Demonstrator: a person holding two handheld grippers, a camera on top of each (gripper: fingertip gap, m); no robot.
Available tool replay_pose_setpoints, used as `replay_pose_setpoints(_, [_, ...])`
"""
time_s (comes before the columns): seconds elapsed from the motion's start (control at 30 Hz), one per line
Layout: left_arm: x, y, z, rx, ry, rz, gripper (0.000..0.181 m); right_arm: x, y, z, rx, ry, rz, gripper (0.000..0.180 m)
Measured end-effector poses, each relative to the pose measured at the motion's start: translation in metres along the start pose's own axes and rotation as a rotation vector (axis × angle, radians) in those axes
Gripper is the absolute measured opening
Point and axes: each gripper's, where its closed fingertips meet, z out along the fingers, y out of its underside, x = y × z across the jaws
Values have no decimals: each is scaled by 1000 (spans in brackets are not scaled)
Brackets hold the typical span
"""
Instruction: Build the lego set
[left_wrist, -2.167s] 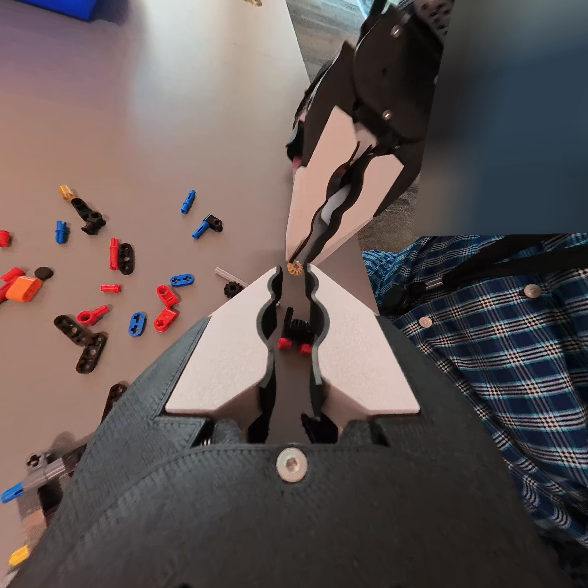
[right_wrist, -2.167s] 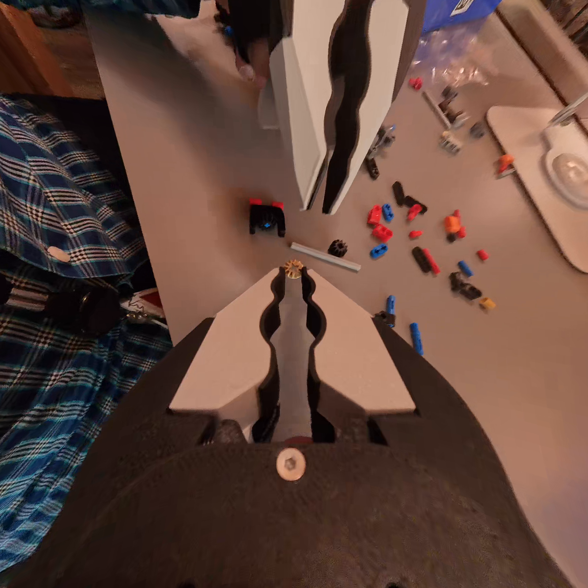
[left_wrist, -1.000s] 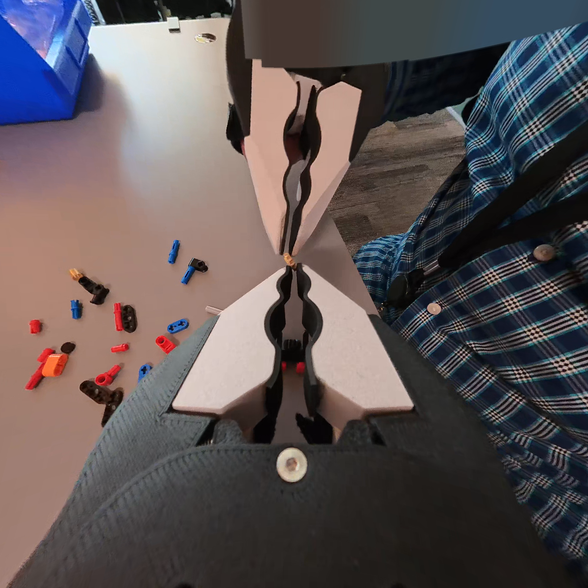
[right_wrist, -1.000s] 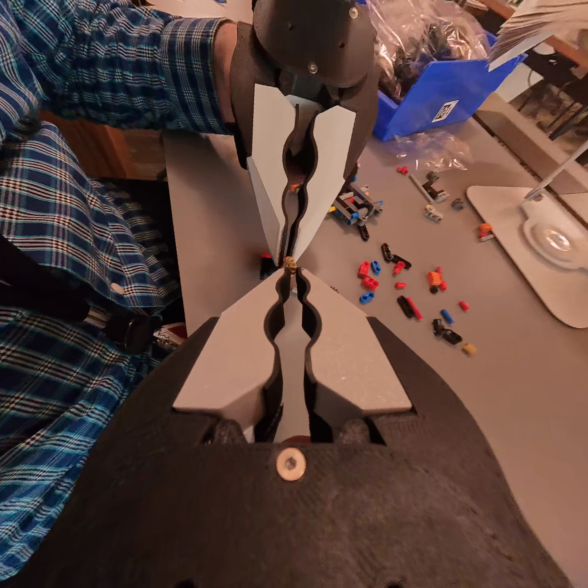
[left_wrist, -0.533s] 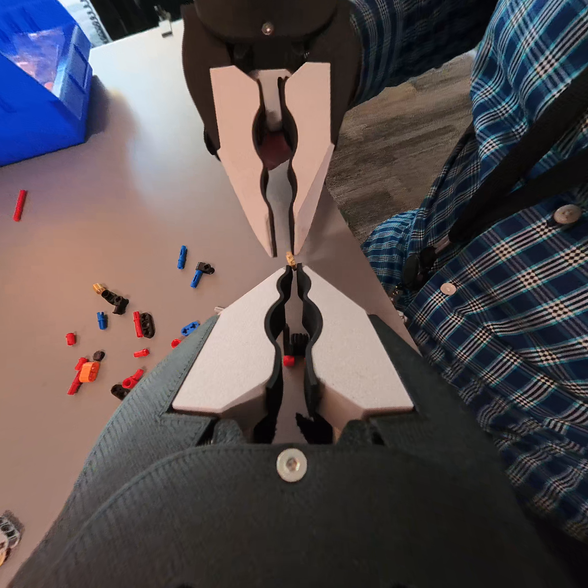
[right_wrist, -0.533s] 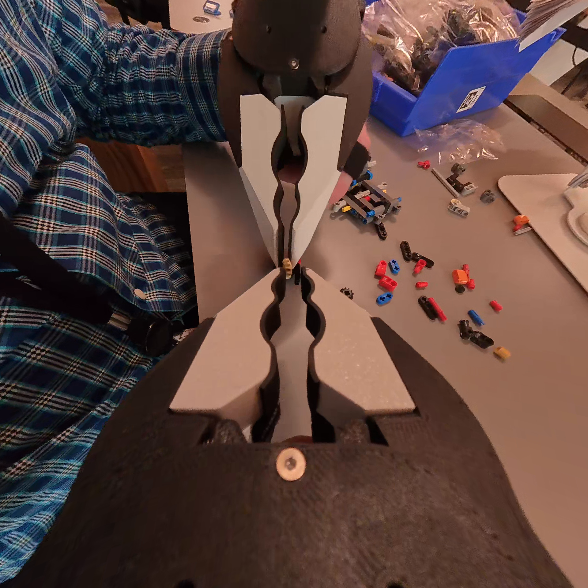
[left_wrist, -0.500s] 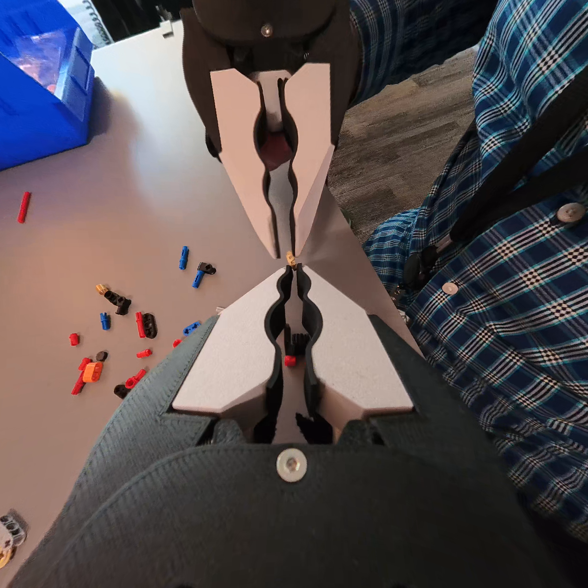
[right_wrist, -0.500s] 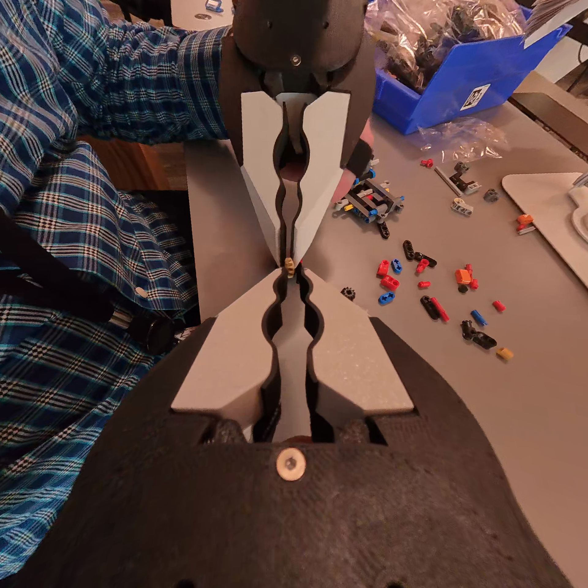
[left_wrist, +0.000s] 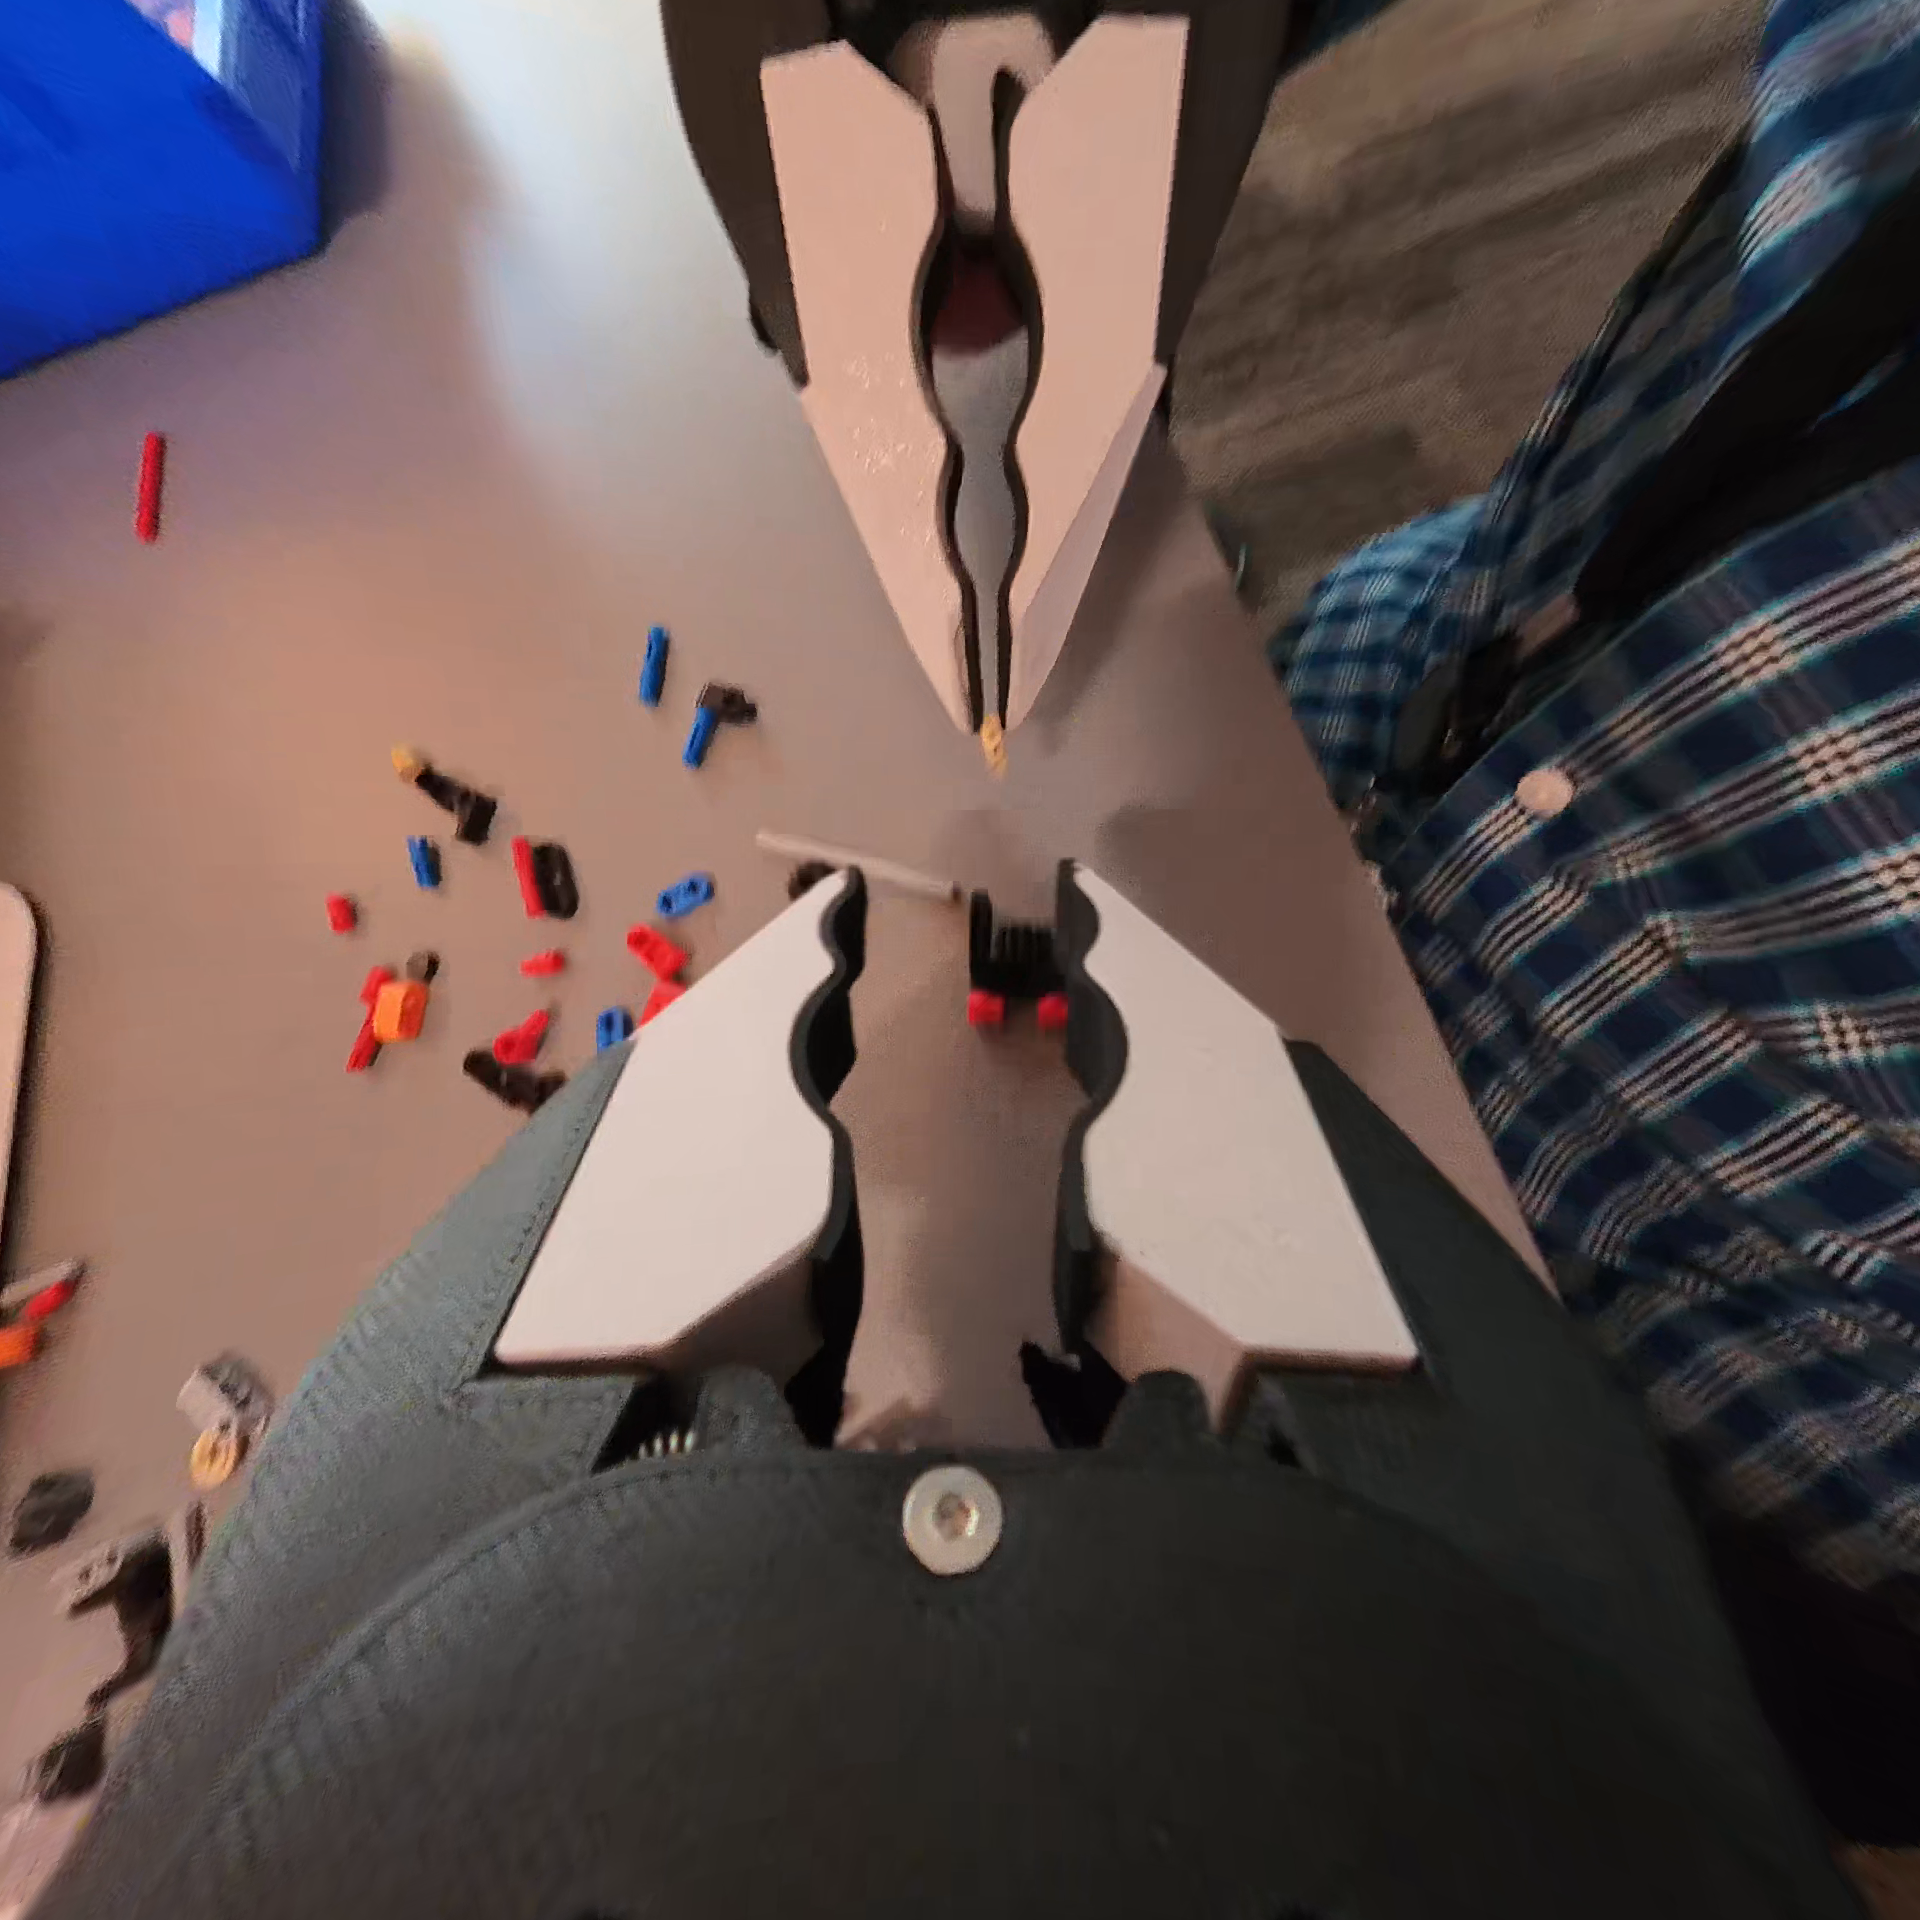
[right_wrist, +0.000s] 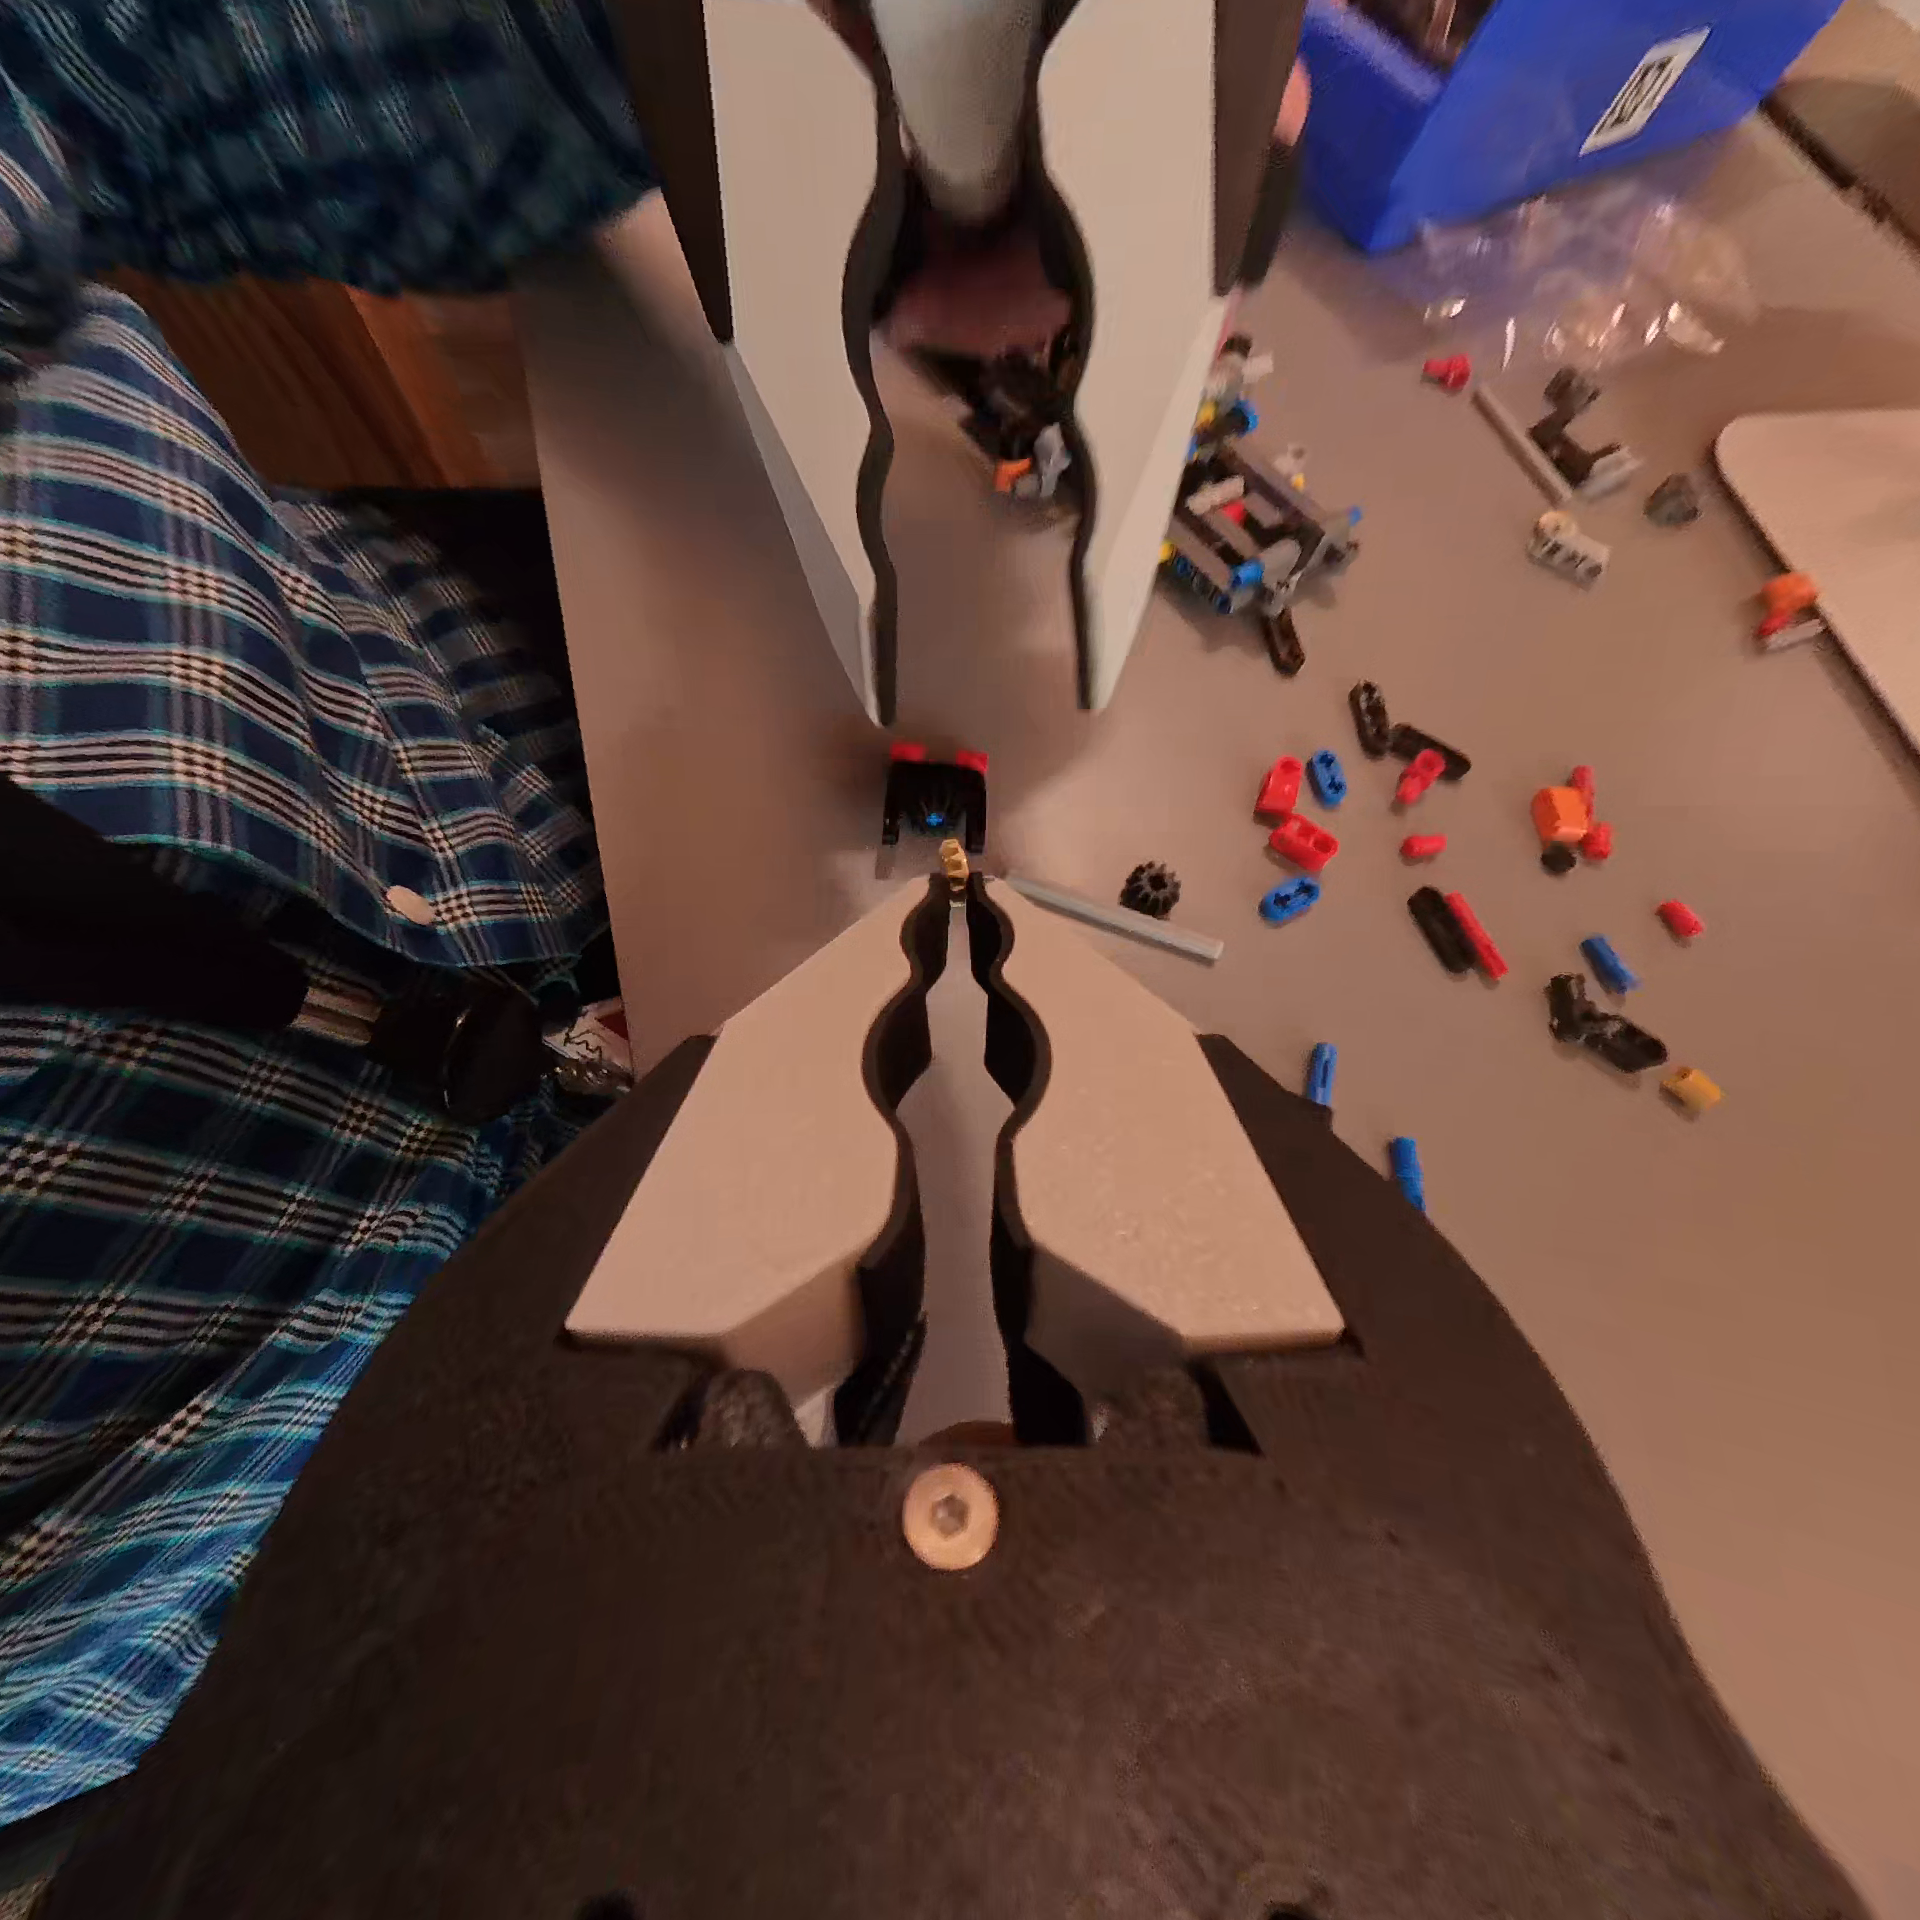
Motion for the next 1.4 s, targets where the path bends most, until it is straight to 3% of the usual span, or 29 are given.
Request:
replay_pose_setpoints(0.17, [4, 20, 6, -89, 21, -15, 43, -2, 11, 20, -74, 28, 15, 1])
replay_pose_setpoints(0.37, [9, 29, 16, -138, 57, -14, 33, 2, 18, 33, -114, 78, 33, 0])
replay_pose_setpoints(0.53, [13, 28, 23, -147, 77, -16, 23, 1, 16, 33, -107, 88, 49, 0])
replay_pose_setpoints(1.13, [11, 21, 26, -200, 44, 0, 23, 5, 19, 33, -177, 187, 123, 0])
replay_pose_setpoints(1.4, [14, 20, 25, -204, 42, 12, 23, -1, 20, 35, -158, 149, 204, 1])
